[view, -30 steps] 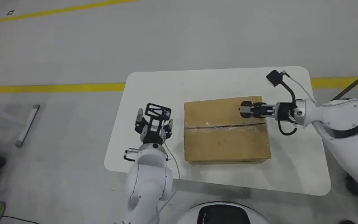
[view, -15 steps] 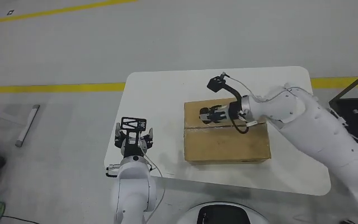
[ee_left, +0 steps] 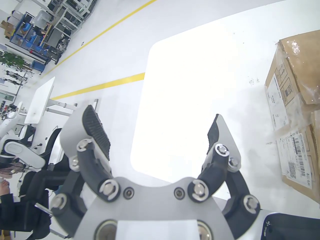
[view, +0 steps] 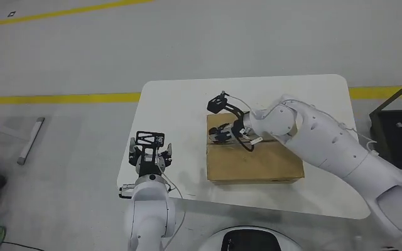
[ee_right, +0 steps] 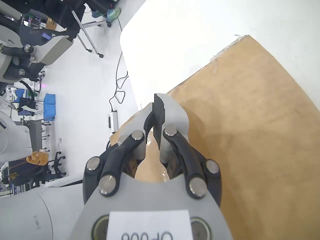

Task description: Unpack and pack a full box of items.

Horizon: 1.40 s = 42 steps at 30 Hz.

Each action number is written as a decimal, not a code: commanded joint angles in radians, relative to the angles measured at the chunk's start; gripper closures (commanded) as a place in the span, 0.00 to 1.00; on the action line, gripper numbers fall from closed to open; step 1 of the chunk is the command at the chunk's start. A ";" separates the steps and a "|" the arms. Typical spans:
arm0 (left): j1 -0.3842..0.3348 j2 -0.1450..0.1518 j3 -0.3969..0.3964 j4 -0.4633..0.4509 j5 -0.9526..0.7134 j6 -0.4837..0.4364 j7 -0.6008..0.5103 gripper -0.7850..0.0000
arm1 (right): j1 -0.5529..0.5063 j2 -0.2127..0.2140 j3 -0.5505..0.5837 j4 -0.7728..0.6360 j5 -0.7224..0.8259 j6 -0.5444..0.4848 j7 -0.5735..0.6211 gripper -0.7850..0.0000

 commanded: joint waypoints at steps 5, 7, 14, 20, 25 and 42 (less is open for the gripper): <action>0.000 0.000 0.000 0.000 0.000 0.000 0.000 0.00 | -0.029 0.006 0.037 0.021 0.019 -0.021 0.009 1.00; 0.000 0.000 0.000 0.000 0.000 0.000 0.000 0.00 | -0.048 0.013 0.056 0.014 0.030 -0.028 0.006 1.00; 0.000 0.000 0.000 0.000 0.000 0.000 0.000 0.00 | -0.125 0.037 0.141 -0.040 0.110 -0.070 -0.003 1.00; 0.000 0.000 0.000 0.000 0.000 0.000 0.000 0.00 | -0.171 0.051 0.179 -0.055 0.114 -0.059 0.016 1.00; 0.000 0.000 0.000 0.000 0.000 0.000 0.000 0.00 | -0.194 0.054 0.193 -0.054 0.115 -0.061 0.030 1.00; 0.000 0.000 0.000 0.000 0.000 0.000 0.000 0.00 | -0.285 0.077 0.297 -0.059 0.222 -0.106 0.079 1.00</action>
